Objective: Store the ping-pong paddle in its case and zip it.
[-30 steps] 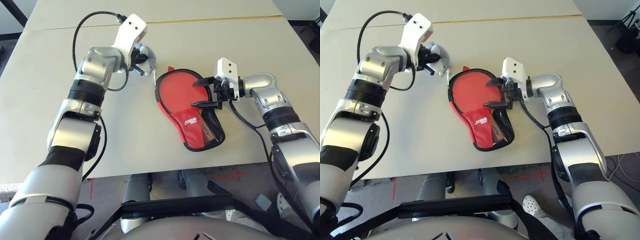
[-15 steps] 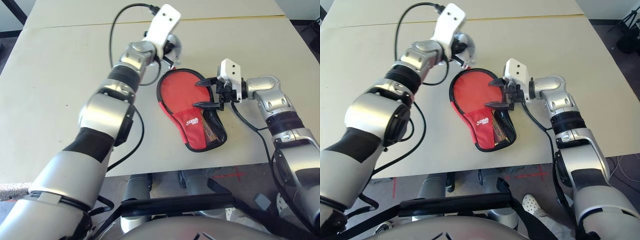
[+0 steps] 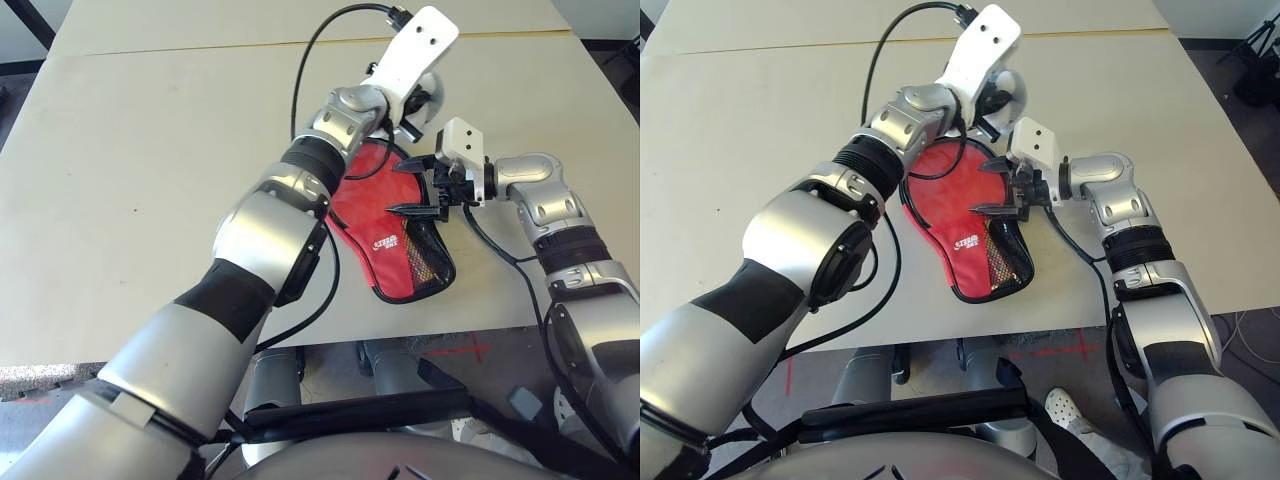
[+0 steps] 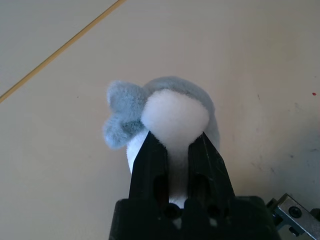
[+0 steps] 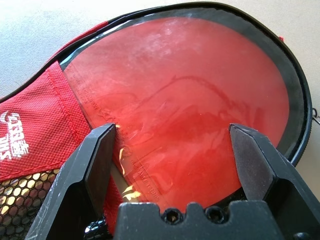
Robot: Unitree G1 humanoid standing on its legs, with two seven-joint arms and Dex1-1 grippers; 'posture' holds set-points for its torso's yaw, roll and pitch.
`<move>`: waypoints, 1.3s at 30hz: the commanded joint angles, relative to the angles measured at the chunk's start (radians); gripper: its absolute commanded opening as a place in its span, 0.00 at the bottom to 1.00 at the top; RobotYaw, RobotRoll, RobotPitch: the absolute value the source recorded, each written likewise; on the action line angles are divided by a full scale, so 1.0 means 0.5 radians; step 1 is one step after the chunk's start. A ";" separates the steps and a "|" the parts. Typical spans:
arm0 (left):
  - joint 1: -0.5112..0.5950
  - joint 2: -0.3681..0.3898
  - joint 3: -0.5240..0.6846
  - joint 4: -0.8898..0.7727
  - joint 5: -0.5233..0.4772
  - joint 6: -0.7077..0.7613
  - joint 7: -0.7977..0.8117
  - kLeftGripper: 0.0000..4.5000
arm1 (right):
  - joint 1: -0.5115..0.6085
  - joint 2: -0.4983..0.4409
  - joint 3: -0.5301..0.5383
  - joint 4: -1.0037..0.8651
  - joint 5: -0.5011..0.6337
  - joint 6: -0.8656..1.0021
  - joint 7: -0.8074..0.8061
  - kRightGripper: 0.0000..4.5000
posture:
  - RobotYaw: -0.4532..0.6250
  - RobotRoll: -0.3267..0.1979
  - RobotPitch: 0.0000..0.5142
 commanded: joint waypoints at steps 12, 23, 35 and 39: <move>-0.106 -0.167 0.042 -0.133 -0.093 0.057 -0.277 0.52 | 0.137 0.039 0.104 0.107 -0.130 0.050 -0.123 1.00 | 0.36 0.62 0.48; -0.232 0.272 0.085 -0.181 -0.071 0.030 -0.358 1.00 | 0.191 0.080 0.094 0.099 -0.125 0.046 -0.185 1.00 | 0.39 0.62 0.40; 0.156 0.661 -0.069 -0.558 0.029 0.012 -0.561 1.00 | 0.286 0.111 0.088 0.012 -0.102 0.080 -0.257 1.00 | 0.39 0.62 0.35; 0.536 0.816 -0.164 -1.045 -0.005 0.203 -0.811 1.00 | 0.303 0.125 0.081 -0.029 -0.092 0.111 -0.286 1.00 | 0.38 0.62 0.35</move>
